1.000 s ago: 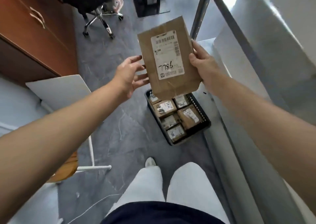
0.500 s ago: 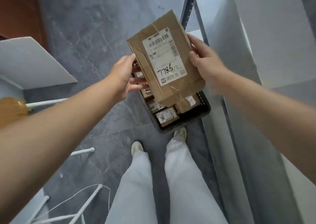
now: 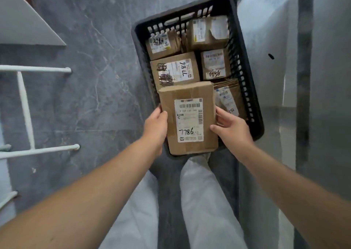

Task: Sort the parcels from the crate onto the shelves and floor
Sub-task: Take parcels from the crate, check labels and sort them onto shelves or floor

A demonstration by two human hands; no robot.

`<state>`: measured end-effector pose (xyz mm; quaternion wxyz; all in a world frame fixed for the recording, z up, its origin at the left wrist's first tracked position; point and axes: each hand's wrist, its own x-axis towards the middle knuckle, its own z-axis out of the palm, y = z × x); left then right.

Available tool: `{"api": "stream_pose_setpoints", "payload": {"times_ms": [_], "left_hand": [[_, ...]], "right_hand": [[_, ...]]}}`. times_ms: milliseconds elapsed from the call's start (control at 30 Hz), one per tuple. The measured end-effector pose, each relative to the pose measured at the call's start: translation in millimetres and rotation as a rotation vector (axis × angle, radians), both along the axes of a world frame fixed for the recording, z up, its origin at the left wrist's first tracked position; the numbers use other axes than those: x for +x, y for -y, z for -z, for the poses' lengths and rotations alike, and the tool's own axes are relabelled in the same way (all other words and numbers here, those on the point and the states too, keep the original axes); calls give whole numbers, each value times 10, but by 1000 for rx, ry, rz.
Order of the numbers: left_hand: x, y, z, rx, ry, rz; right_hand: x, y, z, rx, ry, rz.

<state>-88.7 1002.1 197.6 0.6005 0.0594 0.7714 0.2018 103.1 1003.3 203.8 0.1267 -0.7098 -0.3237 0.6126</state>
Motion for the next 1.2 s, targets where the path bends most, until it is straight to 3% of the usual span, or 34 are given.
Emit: {"api": "stream_pose_setpoints", "payload": {"times_ms": [100, 233, 400, 600, 800, 933, 1067, 1200], "left_hand": [[74, 25, 348, 0, -39, 59], [100, 45, 772, -6, -158, 251], [202, 41, 1076, -148, -266, 437], [392, 150, 1116, -113, -254, 456], [543, 362, 1215, -134, -466, 823], [600, 274, 1420, -229, -380, 931], [508, 141, 1547, -317, -243, 858], [343, 164, 1481, -224, -218, 877]], "right_hand": [[-31, -28, 398, 16, 87, -52], [-116, -61, 769, 65, 240, -279], [-377, -29, 1128, 77, 475, -483], [-528, 63, 1357, 200, 493, -428], [-451, 157, 1488, 151, 519, -784], [-548, 96, 1544, 78, 619, -1153], [-680, -53, 1639, 33, 597, -1205], [-622, -155, 1542, -8, 587, -1234]]}}
